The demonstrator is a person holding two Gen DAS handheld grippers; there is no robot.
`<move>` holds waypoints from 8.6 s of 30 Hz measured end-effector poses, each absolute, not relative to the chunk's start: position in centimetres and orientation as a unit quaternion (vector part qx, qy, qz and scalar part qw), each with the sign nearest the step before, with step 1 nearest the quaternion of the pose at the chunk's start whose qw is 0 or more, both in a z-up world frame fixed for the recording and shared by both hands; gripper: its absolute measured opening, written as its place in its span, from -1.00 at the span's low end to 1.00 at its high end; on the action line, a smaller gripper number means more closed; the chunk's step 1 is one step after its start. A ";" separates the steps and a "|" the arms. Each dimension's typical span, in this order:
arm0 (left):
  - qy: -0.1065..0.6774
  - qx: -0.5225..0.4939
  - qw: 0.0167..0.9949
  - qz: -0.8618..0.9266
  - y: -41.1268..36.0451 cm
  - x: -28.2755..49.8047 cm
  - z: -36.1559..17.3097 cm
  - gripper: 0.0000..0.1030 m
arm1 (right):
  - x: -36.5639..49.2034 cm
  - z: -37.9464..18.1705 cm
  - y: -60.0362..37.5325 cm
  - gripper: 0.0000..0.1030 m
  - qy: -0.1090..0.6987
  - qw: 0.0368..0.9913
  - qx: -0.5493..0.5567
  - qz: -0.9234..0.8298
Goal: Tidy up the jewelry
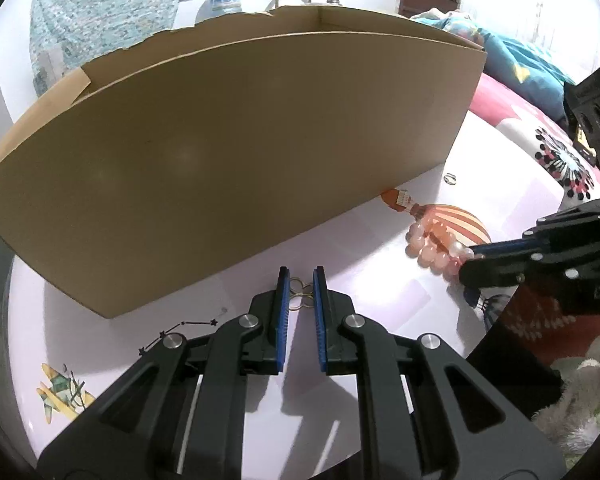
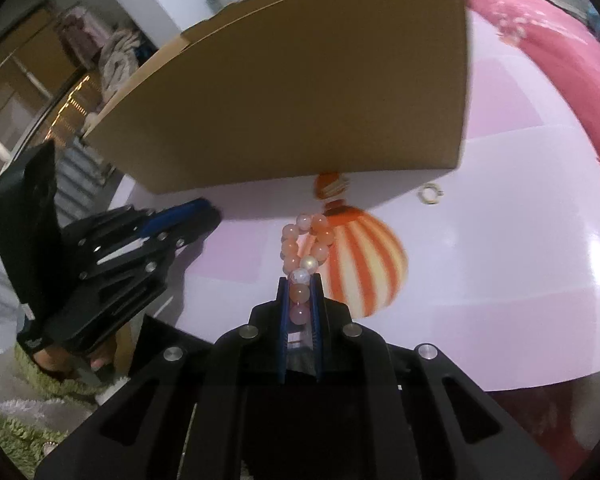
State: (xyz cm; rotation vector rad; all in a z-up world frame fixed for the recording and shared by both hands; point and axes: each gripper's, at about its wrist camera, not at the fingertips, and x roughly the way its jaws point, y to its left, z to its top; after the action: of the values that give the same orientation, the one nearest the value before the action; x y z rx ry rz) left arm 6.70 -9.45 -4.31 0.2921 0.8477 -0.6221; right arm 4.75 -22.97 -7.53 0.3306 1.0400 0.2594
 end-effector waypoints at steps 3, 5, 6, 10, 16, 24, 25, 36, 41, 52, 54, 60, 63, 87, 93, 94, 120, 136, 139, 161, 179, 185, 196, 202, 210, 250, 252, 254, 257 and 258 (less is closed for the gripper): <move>0.402 0.139 0.856 -0.295 -9.4 6.7 -4.3 -0.79 | 5.0 -6.7 -23.1 -0.64 0.488 0.853 0.139 0.123; 0.402 0.138 0.856 -0.295 -9.4 6.7 -4.4 -0.79 | 4.7 -5.6 -24.1 -0.55 0.468 0.866 0.139 0.109; 0.401 0.138 0.856 -0.295 -9.5 6.7 -4.4 -0.79 | 4.7 -5.1 -25.0 -0.55 0.456 0.873 0.142 0.095; 0.401 0.134 0.856 -0.296 -9.4 6.7 -4.4 -0.79 | 5.2 -4.9 -27.3 -0.55 0.443 0.886 0.130 0.038; 0.401 0.134 0.856 -0.296 -9.4 6.7 -4.4 -0.79 | 6.9 -5.8 -27.4 -0.55 0.445 0.892 0.080 0.009; 0.403 0.133 0.856 -0.296 -9.4 6.7 -4.4 -0.79 | 7.5 -7.1 -26.9 -0.56 0.445 0.892 0.079 -0.010; 0.403 0.134 0.856 -0.295 -9.4 6.7 -4.4 -0.79 | 7.5 -7.2 -26.7 -0.56 0.443 0.893 0.075 -0.011; 0.402 0.135 0.857 -0.294 -9.4 6.8 -4.5 -0.79 | 7.3 -7.3 -26.3 -0.79 0.436 0.898 0.065 -0.011; 0.401 0.135 0.857 -0.294 -9.4 6.8 -4.4 -0.79 | 7.0 -6.9 -26.5 -0.79 0.431 0.899 0.075 -0.010; 0.401 0.128 0.858 -0.294 -9.0 6.8 -4.1 -0.98 | 5.9 -5.3 -26.5 -0.79 0.414 0.907 0.074 -0.009; 0.404 0.120 0.857 -0.299 -8.7 6.7 -3.9 -0.98 | 5.7 -5.2 -26.5 -0.79 0.413 0.908 0.074 -0.010; 0.395 0.116 0.857 -0.311 -8.5 6.1 -3.2 -0.44 | 5.4 -5.4 -26.7 -0.79 0.413 0.907 0.087 -0.008; 0.400 0.125 0.856 -0.303 -8.8 6.1 -3.4 -0.44 | 5.4 -5.5 -26.6 -0.79 0.412 0.906 0.092 -0.004; 0.394 0.170 0.848 -0.312 -9.9 7.3 -4.5 -0.77 | 5.7 -5.8 -27.0 -0.79 0.407 0.907 0.111 0.003; 0.395 0.172 0.847 -0.312 -9.4 7.1 -4.2 -1.00 | 5.3 -5.4 -26.8 -0.79 0.403 0.909 0.108 0.003; 0.396 0.173 0.847 -0.311 -9.3 7.0 -4.2 -1.00 | 5.3 -5.4 -26.8 -0.79 0.403 0.909 0.109 0.004; 0.416 0.182 0.830 -0.324 -9.5 8.2 -4.2 -0.79 | 5.5 -5.5 -26.8 -0.79 0.396 0.908 0.134 0.016; 0.401 0.164 0.848 -0.305 -8.3 7.7 -3.1 -1.00 | 5.2 -5.3 -26.7 -0.79 0.391 0.910 0.138 0.015; 0.413 0.169 0.848 -0.287 -7.9 8.3 -3.7 -1.00 | 5.3 -5.6 -26.4 -0.79 0.393 0.909 0.140 0.018; 0.402 0.200 0.843 -0.296 -9.2 7.6 -3.2 -0.44 | 5.8 -6.7 -27.3 -0.79 0.394 0.903 0.167 0.029; 0.449 0.149 0.820 -0.322 -10.0 7.4 -3.7 -0.45 | 6.4 -7.3 -27.5 -0.79 0.398 0.899 0.180 0.038; 0.472 0.091 0.802 -0.355 -9.7 7.6 -3.8 -0.45 | 6.3 -7.3 -27.4 -0.79 0.399 0.898 0.183 0.038; 0.421 0.171 0.834 -0.313 -10.1 8.1 -3.5 -0.44 | 6.3 -7.4 -27.5 -0.79 0.398 0.898 0.185 0.041; 0.416 0.189 0.827 -0.327 -10.7 8.4 -4.1 -0.44 | 6.4 -7.5 -27.7 -0.79 0.399 0.897 0.186 0.039; 0.414 0.190 0.821 -0.344 -9.7 8.7 -4.2 -0.46 | 6.6 -7.7 -27.8 -0.79 0.401 0.896 0.189 0.038; 0.418 0.154 0.803 -0.396 -9.7 8.8 -3.9 -0.39 | 6.4 -7.3 -27.9 -0.79 0.397 0.897 0.188 0.038; 0.415 0.163 0.802 -0.398 -9.8 8.1 -4.0 -0.39 | 6.4 -7.4 -28.0 -0.79 0.398 0.897 0.189 0.037; 0.418 0.161 0.799 -0.401 -9.7 7.7 -4.0 -0.39 | 6.4 -7.5 -27.9 -0.79 0.398 0.897 0.190 0.037; 0.421 0.160 0.799 -0.398 -9.5 7.3 -3.9 -0.39 | 6.5 -7.5 -27.8 -0.79 0.398 0.896 0.191 0.039; 0.422 0.162 0.800 -0.394 -9.4 7.4 -3.8 -0.39 | 6.5 -7.5 -27.8 -0.79 0.398 0.897 0.191 0.040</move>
State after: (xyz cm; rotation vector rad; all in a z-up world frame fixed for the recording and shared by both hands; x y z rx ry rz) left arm 7.36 -9.43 -3.85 0.3473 0.9041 -0.8456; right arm 6.49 -27.77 -7.47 0.3947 0.8240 0.0822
